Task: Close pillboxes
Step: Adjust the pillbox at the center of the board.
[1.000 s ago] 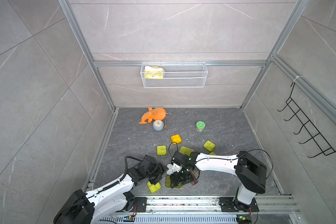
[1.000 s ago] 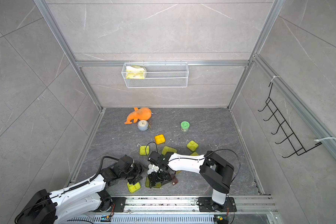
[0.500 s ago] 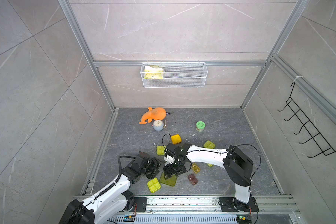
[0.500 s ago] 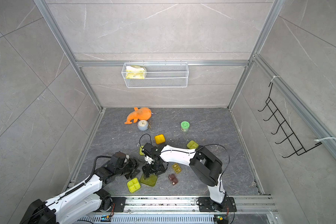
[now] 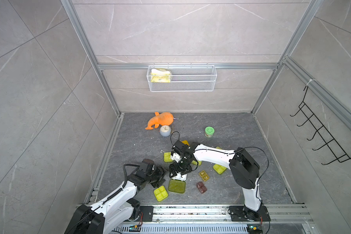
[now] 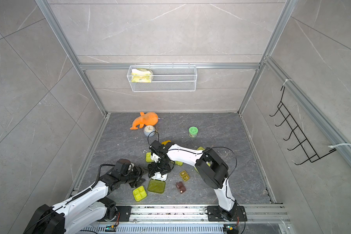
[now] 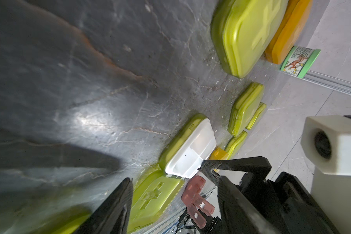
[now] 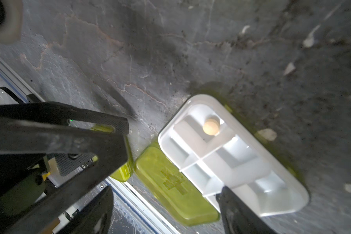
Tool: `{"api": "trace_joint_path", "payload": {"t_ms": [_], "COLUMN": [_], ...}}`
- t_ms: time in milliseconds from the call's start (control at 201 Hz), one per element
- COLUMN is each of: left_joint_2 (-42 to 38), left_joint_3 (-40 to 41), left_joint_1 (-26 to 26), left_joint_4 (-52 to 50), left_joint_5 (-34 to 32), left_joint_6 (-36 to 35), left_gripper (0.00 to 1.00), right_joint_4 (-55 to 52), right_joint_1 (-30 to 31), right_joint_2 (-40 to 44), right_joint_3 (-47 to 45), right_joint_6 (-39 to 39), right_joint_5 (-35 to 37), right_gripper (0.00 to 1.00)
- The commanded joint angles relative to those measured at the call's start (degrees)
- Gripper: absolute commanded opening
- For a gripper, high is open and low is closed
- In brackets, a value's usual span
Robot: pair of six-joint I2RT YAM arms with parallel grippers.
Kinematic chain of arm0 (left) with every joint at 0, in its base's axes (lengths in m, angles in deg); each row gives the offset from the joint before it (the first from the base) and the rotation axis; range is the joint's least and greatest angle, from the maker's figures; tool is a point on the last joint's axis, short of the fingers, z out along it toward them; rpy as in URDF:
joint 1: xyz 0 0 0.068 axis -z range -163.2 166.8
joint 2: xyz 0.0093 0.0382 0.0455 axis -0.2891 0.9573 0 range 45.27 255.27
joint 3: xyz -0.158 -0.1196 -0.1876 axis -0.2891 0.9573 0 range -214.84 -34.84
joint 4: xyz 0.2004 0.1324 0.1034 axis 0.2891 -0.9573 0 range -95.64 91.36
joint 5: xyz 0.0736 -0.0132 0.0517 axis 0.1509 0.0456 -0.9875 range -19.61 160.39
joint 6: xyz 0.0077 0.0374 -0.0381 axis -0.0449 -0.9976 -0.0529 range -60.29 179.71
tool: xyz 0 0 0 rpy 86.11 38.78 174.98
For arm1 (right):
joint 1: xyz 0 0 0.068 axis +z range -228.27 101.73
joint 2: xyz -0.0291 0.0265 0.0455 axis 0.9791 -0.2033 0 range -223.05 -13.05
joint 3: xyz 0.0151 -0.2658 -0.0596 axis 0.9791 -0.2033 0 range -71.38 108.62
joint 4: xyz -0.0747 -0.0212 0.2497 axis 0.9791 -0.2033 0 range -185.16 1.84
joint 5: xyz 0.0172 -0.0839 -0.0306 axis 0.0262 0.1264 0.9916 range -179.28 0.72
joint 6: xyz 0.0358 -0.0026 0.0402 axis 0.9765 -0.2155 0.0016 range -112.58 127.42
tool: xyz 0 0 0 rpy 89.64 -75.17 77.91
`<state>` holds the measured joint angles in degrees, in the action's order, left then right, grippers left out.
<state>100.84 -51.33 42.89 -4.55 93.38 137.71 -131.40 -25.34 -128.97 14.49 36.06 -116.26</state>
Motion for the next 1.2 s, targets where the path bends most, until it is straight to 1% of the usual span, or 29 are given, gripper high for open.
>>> {"api": "trace_joint_path", "payload": {"t_ms": [0,179,348,433,597,717,846,1045,1130,1195], "left_joint_2": [1.13,4.03,7.02,7.67,7.45,5.95,2.31,-3.41,-5.19,-6.27], "left_joint_3": [-2.14,-2.65,-4.15,-4.91,-4.98,-3.87,-2.18,0.95,1.58,1.38], "left_joint_1": [-1.16,-2.34,-2.87,-2.88,-3.06,-3.06,-3.30,-3.72,-3.85,-4.02], "left_joint_4": [1.57,3.22,3.98,3.98,3.52,2.95,1.43,-0.63,-1.59,-2.68], "left_joint_5": [2.69,4.22,5.20,5.47,5.44,5.22,4.05,2.53,2.26,1.98], "left_joint_6": [-2.32,-3.27,-4.38,-4.69,-4.70,-4.24,-3.23,-1.02,-0.47,-0.50], "left_gripper": [0.68,0.68,0.67,0.67,0.67,0.67,0.67,0.67,0.67,0.67], "right_joint_4": [-5.31,-9.66,-9.41,-8.26,-6.35,-5.18,-4.15,-2.34,-2.76,-3.20], "right_joint_1": [-0.12,-0.39,-1.51,-2.13,-2.57,-2.67,-2.65,-2.65,-2.75,-2.98], "right_joint_2": [1.64,4.71,4.65,4.02,0.05,-2.90,-5.63,-9.85,-9.89,-8.65], "right_joint_3": [1.30,-1.32,-3.62,-3.62,-0.88,1.67,4.71,13.15,15.06,14.03], "right_joint_6": [-0.88,-0.56,-0.35,-0.11,-0.12,0.35,1.00,0.01,-1.08,-1.95], "right_joint_5": [1.33,4.27,4.82,3.69,0.79,-1.52,-3.81,-8.27,-8.70,-8.46], "right_gripper": [0.83,0.83,0.83,0.83,0.83,0.83,0.83,0.83,0.83,0.83]}}
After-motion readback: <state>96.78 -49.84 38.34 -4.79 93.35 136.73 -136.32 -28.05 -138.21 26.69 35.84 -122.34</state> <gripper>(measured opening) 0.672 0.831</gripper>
